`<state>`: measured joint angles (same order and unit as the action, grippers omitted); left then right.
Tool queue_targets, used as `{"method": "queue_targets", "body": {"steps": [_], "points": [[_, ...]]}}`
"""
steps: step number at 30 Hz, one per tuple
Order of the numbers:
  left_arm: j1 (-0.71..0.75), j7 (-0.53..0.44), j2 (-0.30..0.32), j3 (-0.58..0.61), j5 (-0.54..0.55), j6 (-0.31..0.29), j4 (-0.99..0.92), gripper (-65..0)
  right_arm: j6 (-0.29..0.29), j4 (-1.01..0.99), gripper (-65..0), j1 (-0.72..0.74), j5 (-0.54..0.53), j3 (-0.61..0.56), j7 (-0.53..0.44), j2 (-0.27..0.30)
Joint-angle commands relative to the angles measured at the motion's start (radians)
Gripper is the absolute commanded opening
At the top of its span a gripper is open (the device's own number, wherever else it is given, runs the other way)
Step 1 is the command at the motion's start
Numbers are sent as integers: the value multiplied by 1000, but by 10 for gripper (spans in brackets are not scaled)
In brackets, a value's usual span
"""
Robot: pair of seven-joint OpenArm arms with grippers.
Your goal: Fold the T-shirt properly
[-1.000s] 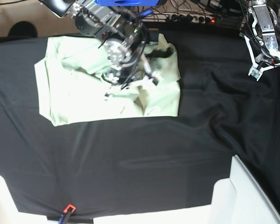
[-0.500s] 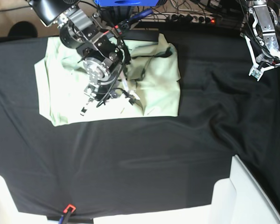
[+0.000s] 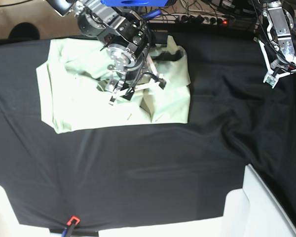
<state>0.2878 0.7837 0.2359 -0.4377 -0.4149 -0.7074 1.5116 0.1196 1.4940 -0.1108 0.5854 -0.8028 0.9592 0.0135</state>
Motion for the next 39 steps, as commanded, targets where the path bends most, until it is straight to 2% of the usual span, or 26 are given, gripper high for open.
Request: {"method": "queue_targets", "body": {"steps": [1,6,11,12,15,17,22,24,26,28,34,39], "points": [[-2,-4,13,-5,-5,9,14,-650,-10,10,-321,16,20,1,-12,-16],[-2,-4,13,-5,-5,9,14,-650,-10,3,-321,13,20,1,-52,-20],[-2,-4,13,-5,-5,9,14,-650,-10,3,-325,18,20,3,-52,-20],[-2,-4,13,-5,-5,9,14,-650,-8,3,-350,18,20,3,-52,-20],[-2,-4,13,-5,-5,9,14,-650,-7,-19,-503,24,20,3,-49,-19],[-2,-4,13,-5,-5,9,14,-650,-7,-53,-561,33,20,4,-44,-20],[3,-4,13,-5,-5,9,14,-650,-10,-74,-498,33,20,4,-50,-20],[6,-4,13,-5,-5,9,14,-650,-10,-71,-525,35,20,4,-49,-20],[6,-4,13,-6,-5,9,14,-650,-10,-69,-602,38,20,4,-42,-20],[6,-4,13,-6,-5,9,14,-650,-10,-69,-649,38,23,4,-41,-20],[6,-4,13,-10,-5,9,14,-650,-10,-13,-647,39,25,4,-9,-16],[4,-4,13,-6,-5,9,14,-650,-5,24,-647,47,23,112,-15,-14]]}}
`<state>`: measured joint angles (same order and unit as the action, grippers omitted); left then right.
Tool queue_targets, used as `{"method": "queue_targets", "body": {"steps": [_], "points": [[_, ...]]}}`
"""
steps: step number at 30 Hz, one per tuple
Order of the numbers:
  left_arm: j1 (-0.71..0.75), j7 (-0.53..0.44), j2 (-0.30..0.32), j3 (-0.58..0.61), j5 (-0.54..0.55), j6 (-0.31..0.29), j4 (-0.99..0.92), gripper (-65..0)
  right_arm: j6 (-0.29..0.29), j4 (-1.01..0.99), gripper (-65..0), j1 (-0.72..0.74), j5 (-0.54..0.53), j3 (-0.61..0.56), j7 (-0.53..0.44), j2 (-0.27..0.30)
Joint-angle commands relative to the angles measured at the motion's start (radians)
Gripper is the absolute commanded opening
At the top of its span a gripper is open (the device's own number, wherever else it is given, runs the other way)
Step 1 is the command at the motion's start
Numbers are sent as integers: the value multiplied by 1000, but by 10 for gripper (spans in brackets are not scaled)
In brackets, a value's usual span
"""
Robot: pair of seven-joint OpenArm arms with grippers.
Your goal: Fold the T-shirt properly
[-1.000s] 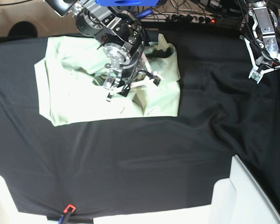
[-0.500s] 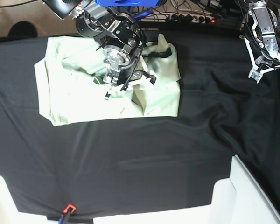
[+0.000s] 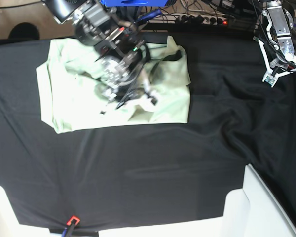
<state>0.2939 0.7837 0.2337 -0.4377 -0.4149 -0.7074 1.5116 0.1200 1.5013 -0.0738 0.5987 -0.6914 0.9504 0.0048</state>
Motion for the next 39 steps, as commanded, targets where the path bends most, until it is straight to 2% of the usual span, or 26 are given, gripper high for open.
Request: {"method": "queue_targets", "body": {"steps": [1,11,20,25,28,34,36,39], "points": [[-3,-4,16,-6,-5,9,14,-650,-6,17,-647,18,10,11,-3,-6],[-6,-4,16,-5,-5,9,14,-650,-4,8,-647,47,7,42,-5,48],[1,-4,16,-6,-5,9,14,-650,-4,-84,-647,113,8,42,-20,54],[1,-4,17,-10,-5,9,14,-650,-4,-90,-647,136,8,43,-31,87],[3,-4,17,-10,-5,9,14,-650,-4,-90,-647,137,7,85,-35,114],[1,-4,16,-5,-5,9,14,-650,-4,-90,-644,137,7,128,-51,119],[0,-4,16,-5,-5,9,14,-650,-4,-92,-618,137,7,128,-64,117],[0,-4,16,-5,-5,9,14,-650,-6,-92,-492,133,10,126,-69,116]]}}
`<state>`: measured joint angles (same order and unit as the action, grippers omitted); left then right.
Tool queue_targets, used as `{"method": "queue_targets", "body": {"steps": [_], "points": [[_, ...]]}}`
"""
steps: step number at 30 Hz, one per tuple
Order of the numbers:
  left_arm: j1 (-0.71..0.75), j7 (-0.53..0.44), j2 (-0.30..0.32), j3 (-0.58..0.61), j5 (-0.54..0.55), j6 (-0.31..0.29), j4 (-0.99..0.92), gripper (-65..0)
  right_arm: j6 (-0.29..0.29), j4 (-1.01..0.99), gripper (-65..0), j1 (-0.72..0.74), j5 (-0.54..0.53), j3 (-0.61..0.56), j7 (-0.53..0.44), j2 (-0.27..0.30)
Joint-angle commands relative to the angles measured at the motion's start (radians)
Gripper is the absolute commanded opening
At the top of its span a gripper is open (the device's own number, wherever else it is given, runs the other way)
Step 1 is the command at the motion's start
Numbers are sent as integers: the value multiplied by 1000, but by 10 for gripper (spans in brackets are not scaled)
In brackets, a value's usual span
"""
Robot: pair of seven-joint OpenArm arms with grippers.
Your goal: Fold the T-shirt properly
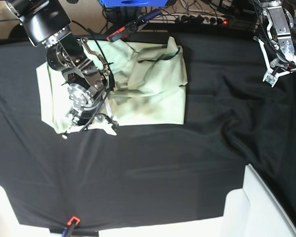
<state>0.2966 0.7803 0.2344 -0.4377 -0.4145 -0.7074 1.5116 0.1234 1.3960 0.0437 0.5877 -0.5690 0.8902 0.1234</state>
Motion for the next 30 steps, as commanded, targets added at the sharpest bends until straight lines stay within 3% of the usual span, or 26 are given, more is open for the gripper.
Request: {"method": "queue_targets", "body": {"steps": [1,3,5,7,9,14,18,23,30], "points": [[-1,0,15,-5,-5,9,14,-650,-14,13,-438,15,22,4,-9,-3],[-1,0,15,-5,-5,9,14,-650,-15,15,-338,20,24,7,-6,-3],[0,0,15,-5,-5,9,14,-650,-26,32,-281,26,28,28,-3,-3],[0,0,15,-8,-5,9,14,-650,-55,95,-280,8,53,96,-3,-14],[0,0,15,-14,-4,9,14,-650,-47,207,-280,-46,64,111,-1,-40],[-9,0,24,-17,-4,9,14,-650,66,369,-280,-196,65,79,-1,-110],[-10,0,73,-40,-5,9,13,-650,104,371,-321,-265,59,56,-1,-161],[-1,0,162,-52,-11,9,8,-650,104,371,-351,-316,58,54,-1,-187],[-12,-2,184,-40,-307,9,11,-650,104,369,-351,-402,56,54,-1,-210]]}}
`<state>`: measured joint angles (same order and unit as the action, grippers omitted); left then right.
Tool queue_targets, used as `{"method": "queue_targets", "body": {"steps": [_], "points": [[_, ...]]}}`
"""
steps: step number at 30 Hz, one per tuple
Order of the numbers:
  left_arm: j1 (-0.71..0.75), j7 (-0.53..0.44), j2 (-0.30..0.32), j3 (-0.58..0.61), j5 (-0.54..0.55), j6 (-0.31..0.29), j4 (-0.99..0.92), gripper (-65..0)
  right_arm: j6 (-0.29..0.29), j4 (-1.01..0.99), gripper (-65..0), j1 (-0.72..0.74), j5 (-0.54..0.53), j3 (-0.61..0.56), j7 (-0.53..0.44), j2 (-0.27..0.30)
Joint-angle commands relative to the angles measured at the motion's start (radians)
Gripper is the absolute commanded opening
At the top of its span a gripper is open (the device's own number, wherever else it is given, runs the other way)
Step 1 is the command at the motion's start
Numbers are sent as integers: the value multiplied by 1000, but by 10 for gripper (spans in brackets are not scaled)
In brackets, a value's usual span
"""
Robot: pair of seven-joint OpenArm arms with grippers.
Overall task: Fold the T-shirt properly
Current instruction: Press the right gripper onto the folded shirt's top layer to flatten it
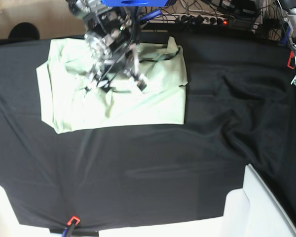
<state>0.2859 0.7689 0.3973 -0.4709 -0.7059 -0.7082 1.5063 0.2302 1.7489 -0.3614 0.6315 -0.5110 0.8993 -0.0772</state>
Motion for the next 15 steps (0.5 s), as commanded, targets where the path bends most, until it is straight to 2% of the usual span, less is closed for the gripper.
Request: {"method": "queue_targets", "body": {"steps": [1,7,15], "points": [[-7,10,19,-7,-37,10,18,-650,-4,16,-351,-6,12,-4,-10,-11],[-50,10,19,7,-54,10,7,-650,-4,16,-351,-60,4,-4,-10,-23],[-52,10,1,7,-56,10,12,-650,-12,13,-353,-49,-184,-5,39,-22]]}}
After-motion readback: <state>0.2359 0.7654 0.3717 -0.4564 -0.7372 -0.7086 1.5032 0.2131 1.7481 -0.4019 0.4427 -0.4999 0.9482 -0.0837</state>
